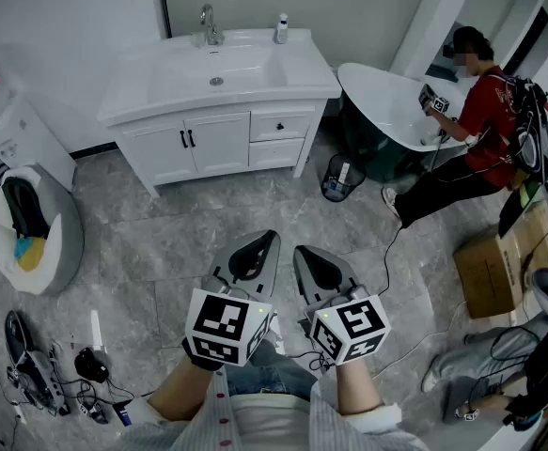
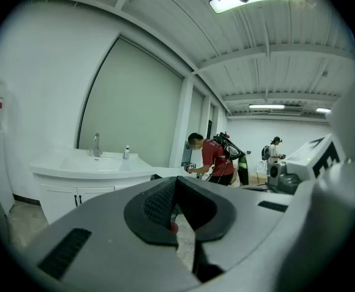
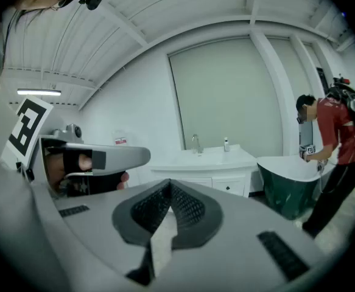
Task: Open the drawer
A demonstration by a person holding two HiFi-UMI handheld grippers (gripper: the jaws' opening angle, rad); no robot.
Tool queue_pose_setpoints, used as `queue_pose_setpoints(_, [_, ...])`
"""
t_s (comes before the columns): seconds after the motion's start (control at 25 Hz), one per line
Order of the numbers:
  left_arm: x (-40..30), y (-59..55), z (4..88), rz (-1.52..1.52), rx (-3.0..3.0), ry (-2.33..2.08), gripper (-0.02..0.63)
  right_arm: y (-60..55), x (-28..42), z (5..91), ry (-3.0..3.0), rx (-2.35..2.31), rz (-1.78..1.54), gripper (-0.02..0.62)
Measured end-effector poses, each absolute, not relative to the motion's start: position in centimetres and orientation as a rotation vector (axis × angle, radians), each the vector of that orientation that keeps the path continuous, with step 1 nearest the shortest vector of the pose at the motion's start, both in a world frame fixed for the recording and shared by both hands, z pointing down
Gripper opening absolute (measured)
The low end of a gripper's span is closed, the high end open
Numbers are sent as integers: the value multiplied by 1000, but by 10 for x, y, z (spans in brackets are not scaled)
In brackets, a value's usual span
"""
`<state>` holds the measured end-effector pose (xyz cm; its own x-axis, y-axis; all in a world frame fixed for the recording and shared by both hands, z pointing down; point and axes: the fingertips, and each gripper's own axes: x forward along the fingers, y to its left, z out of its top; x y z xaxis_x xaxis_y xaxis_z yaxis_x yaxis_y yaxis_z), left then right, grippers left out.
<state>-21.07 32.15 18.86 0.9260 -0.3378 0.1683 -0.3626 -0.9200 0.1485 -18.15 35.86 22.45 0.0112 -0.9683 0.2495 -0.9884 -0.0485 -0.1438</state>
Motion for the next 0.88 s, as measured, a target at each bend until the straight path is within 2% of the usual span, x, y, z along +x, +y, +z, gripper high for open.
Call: queue_pose_setpoints(0.88, [-229, 346, 206, 226, 2861, -605, 17, 389, -191, 238, -2154, 2145, 506, 8])
